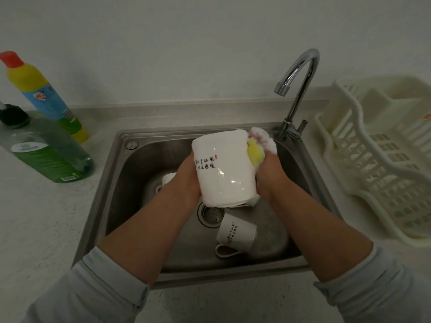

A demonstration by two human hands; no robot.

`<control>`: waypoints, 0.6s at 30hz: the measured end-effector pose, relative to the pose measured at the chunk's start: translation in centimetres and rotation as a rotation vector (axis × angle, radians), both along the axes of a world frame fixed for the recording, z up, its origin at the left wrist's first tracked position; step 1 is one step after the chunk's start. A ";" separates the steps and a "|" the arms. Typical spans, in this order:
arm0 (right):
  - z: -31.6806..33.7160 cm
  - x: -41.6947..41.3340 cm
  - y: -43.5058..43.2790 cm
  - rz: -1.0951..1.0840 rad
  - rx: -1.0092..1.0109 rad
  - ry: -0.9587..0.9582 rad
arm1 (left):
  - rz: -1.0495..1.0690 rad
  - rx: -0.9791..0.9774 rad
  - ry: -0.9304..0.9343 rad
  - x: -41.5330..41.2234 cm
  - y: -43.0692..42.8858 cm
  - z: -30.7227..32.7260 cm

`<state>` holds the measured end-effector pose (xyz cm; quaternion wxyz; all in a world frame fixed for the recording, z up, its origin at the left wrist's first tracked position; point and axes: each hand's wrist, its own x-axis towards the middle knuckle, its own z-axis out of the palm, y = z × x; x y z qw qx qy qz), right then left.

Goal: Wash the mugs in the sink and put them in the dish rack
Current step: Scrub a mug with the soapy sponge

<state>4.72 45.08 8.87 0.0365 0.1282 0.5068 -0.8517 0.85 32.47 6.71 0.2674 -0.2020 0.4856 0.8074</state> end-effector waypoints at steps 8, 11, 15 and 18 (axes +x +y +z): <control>1.0 -1.0 0.1 -0.052 0.117 0.003 | 0.026 0.044 0.035 0.4 0.0 -0.2; 1.6 -0.6 0.1 0.047 0.048 -0.044 | 0.065 0.103 0.025 0.1 0.4 0.5; 0.8 -0.1 -0.3 -0.032 0.097 -0.132 | 0.147 0.180 0.036 -0.5 0.8 1.0; -0.2 0.1 -0.8 -0.106 0.278 -0.126 | 0.183 0.120 0.059 -0.7 0.9 0.5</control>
